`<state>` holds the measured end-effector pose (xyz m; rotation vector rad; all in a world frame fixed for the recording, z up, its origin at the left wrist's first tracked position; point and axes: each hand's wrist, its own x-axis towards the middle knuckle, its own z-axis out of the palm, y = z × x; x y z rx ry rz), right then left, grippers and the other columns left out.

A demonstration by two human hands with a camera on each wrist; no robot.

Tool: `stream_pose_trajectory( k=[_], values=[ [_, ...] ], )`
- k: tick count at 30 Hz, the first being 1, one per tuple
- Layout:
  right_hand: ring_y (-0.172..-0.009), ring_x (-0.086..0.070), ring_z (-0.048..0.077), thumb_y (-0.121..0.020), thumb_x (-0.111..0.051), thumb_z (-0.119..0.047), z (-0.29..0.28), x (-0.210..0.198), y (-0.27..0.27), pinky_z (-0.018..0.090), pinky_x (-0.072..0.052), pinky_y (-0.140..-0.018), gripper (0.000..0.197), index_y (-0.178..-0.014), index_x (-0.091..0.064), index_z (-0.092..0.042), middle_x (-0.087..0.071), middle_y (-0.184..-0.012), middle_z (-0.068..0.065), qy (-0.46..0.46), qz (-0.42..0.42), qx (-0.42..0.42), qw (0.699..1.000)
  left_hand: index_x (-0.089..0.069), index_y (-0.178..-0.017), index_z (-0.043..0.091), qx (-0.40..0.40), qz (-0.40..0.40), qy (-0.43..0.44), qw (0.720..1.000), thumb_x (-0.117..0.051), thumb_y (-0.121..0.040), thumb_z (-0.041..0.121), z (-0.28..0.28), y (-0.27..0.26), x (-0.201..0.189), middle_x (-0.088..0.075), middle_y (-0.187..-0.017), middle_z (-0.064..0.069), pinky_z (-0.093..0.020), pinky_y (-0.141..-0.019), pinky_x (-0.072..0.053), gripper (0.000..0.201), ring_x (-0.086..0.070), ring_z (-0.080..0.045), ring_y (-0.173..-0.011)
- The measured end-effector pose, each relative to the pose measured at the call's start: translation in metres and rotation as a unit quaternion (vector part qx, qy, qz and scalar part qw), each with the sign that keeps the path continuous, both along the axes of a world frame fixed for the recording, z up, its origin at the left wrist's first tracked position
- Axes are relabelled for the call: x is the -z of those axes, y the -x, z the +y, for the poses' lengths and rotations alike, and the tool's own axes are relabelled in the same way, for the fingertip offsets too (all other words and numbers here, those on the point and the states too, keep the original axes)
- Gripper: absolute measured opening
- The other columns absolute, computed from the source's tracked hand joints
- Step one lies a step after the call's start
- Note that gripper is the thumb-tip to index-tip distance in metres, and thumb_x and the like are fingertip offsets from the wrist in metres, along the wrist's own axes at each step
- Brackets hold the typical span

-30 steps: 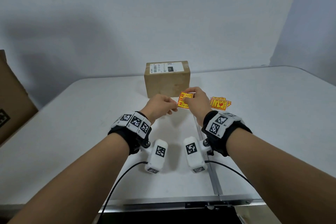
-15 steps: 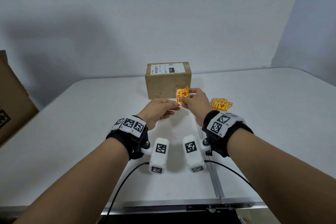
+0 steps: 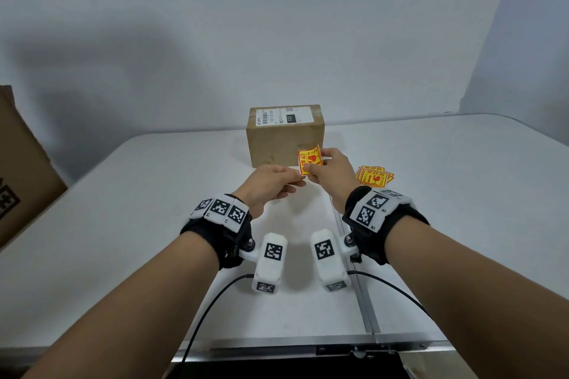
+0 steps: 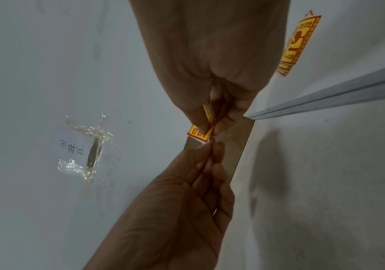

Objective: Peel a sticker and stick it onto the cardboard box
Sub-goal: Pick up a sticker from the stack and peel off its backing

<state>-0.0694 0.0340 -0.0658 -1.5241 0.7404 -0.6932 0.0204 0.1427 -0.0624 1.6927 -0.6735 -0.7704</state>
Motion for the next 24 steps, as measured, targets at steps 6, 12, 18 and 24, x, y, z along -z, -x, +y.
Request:
stream_pose_trajectory(
  k=[6, 12, 18, 24],
  values=[
    [-0.111, -0.057, 0.025, -0.082, -0.065, -0.009, -0.002, -0.005, 0.003, 0.031, -0.046, -0.093, 0.047, -0.125, -0.046, -0.011, -0.056, -0.125, 0.008, 0.183, 0.066, 0.018, 0.981, -0.071, -0.099, 0.011, -0.007, 0.025, 0.008, 1.000, -0.063, -0.091, 0.023, 0.001, 0.000, -0.001, -0.071, -0.086, 0.003, -0.018, -0.070, -0.045, 0.018, -0.056, -0.005, -0.068],
    [-0.119, -0.040, 0.025, -0.084, -0.056, -0.007, -0.003, -0.020, 0.000, 0.031, -0.029, -0.086, 0.028, -0.103, -0.065, -0.024, -0.051, -0.124, -0.002, 0.492, 0.168, 0.034, 0.853, -0.070, -0.105, 0.009, -0.039, 0.032, 0.009, 0.999, -0.063, -0.091, 0.022, 0.003, -0.003, -0.001, -0.071, -0.087, 0.002, -0.018, -0.071, -0.045, 0.021, -0.056, -0.005, -0.068],
    [-0.109, -0.054, 0.026, -0.088, -0.050, -0.014, 0.006, -0.027, -0.002, 0.036, -0.044, -0.088, 0.024, -0.094, -0.072, -0.018, -0.067, -0.105, 0.004, 0.484, 0.230, -0.064, 0.842, -0.071, -0.095, 0.012, -0.041, 0.024, 0.011, 0.999, -0.067, -0.088, 0.023, 0.008, -0.006, -0.007, -0.071, -0.086, 0.002, -0.018, -0.070, -0.045, 0.014, -0.056, -0.005, -0.067],
    [-0.099, -0.061, 0.023, -0.088, -0.054, -0.015, 0.015, -0.031, -0.002, 0.032, -0.050, -0.081, 0.019, -0.094, -0.072, -0.011, -0.070, -0.100, 0.007, 0.397, 0.190, -0.079, 0.894, -0.072, -0.098, 0.010, -0.043, -0.014, 0.006, 0.999, -0.065, -0.089, 0.025, 0.013, -0.012, -0.014, -0.072, -0.086, 0.003, -0.018, -0.071, -0.045, 0.019, -0.056, -0.006, -0.071]
  ],
)
